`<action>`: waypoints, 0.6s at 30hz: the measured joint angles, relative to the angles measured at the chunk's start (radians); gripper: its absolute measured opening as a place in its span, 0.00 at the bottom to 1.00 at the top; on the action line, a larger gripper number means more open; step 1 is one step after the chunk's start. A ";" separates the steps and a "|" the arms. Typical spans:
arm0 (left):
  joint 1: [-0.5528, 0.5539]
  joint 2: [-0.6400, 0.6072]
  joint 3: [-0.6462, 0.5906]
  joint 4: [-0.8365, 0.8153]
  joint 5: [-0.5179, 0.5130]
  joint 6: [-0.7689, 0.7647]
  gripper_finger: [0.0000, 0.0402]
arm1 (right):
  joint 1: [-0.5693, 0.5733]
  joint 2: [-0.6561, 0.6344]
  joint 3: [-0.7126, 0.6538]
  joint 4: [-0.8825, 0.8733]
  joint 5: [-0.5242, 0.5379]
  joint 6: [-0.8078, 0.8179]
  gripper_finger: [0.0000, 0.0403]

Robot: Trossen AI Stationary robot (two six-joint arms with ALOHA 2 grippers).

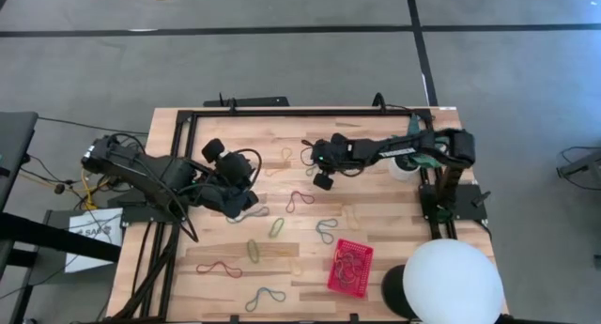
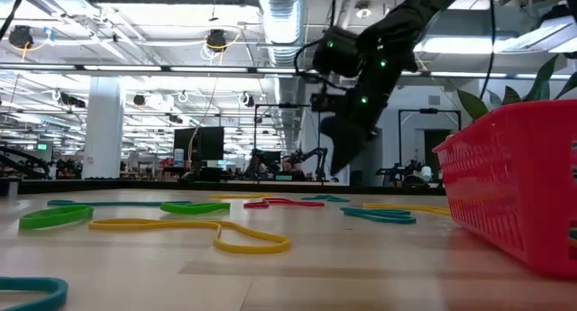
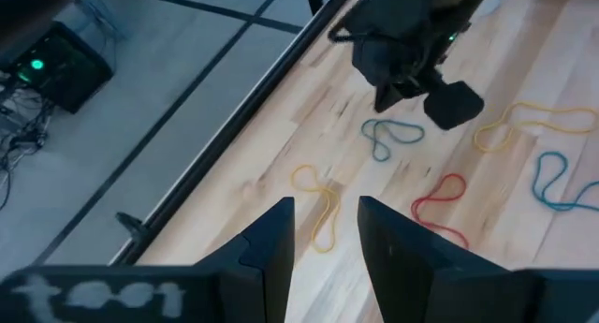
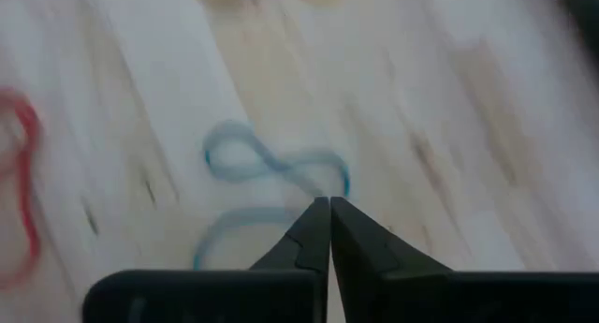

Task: Pick and place items into bin
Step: Put the blue rubber band into the red bin

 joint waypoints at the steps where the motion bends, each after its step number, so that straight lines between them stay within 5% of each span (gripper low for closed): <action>1: 0.000 0.000 0.000 -0.002 0.000 -0.003 0.28 | -0.004 0.018 0.017 -0.034 -0.001 -0.004 0.04; 11: -0.003 0.000 0.000 -0.004 0.021 0.002 0.28 | -0.080 0.130 0.125 -0.112 -0.147 0.036 0.22; 18: -0.003 0.000 0.000 -0.018 0.028 0.001 0.28 | -0.120 0.130 0.125 -0.123 -0.169 0.081 0.25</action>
